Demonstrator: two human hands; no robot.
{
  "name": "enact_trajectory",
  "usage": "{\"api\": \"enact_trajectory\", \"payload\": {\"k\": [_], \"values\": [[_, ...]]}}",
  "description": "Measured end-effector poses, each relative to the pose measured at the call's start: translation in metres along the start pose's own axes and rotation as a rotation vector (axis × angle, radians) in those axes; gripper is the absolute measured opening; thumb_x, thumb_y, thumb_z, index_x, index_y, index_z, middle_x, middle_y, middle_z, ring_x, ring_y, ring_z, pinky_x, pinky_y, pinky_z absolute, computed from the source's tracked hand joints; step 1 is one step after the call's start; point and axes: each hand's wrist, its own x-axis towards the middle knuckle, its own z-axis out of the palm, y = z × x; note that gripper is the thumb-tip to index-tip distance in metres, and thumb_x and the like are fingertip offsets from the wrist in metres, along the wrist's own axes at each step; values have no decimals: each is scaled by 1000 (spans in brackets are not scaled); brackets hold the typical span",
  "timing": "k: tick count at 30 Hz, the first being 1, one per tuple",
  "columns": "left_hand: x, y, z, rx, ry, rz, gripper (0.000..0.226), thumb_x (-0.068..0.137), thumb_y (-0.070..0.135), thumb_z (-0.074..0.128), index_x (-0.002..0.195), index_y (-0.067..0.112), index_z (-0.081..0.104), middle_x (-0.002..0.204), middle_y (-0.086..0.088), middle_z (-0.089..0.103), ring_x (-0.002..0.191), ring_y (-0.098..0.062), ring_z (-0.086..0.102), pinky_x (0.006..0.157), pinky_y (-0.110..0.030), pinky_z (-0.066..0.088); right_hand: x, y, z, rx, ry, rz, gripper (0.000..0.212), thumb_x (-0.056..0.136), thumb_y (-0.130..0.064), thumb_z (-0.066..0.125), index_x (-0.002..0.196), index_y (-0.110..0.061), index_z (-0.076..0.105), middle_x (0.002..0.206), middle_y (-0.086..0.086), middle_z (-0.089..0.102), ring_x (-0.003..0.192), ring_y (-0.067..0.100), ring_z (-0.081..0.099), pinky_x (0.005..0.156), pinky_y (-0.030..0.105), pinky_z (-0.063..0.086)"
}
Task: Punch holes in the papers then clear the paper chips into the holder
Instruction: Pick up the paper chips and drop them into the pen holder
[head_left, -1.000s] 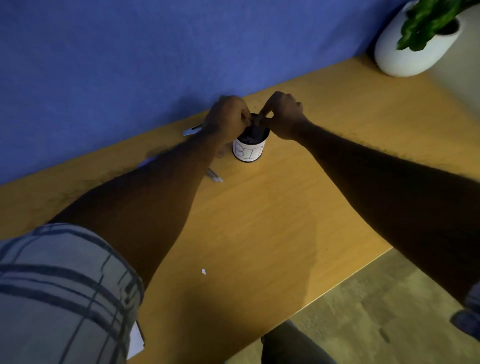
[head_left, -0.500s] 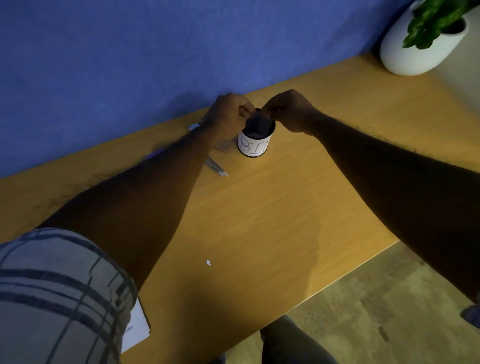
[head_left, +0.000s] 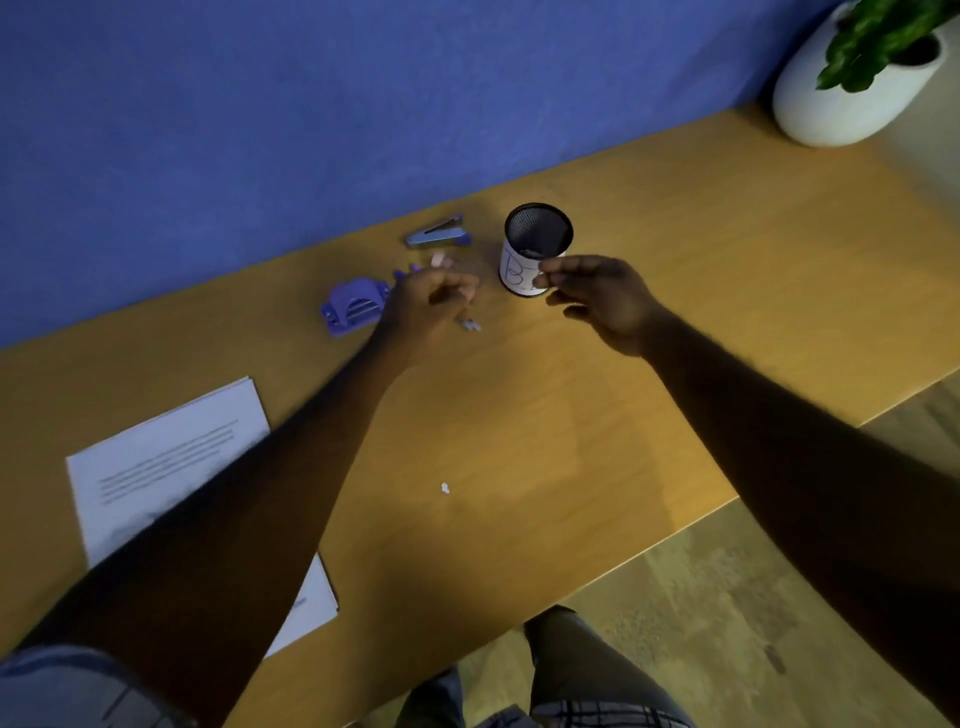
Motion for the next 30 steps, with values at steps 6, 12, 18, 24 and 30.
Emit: {"api": "enact_trajectory", "payload": {"k": [6,12,18,24,30], "values": [[-67,-45,-9,-112,43,-133,11,93,13,61,93,20,69,84,-4,73,80,-20,67,82,-37,54,-37,49,34,143,-19,109,19,98,-10,52,107,-15,67,99,2,72,80,12,65,73,27,47],[-115,-68,-19,-16,45,-144,10,90,19,64,93,24,72,80,8,75,73,-9,66,77,-29,54,-74,100,78,-478,-135,-127,17,80,2,73,97,0,73,93,6,70,77,10,61,73,20,49],[-132,-74,-24,80,17,-123,15,93,15,63,104,10,71,86,2,73,77,-6,67,80,-31,54,-88,125,111,-888,-286,-400,27,74,-31,83,96,-19,75,105,-4,71,98,10,63,88,21,48],[-145,-77,-26,134,12,-121,21,94,13,63,111,2,69,102,-10,73,92,-16,67,86,-32,53,-87,124,127,-928,-300,-426,22,74,-28,82,94,-23,75,105,-6,68,100,13,60,89,31,51],[-153,-84,-30,207,-6,-105,27,95,16,61,115,0,67,108,-12,72,100,-19,66,88,-31,53,-88,124,133,-1034,-292,-477,13,75,-26,80,87,-25,75,99,-8,69,96,12,62,85,38,54]]}}
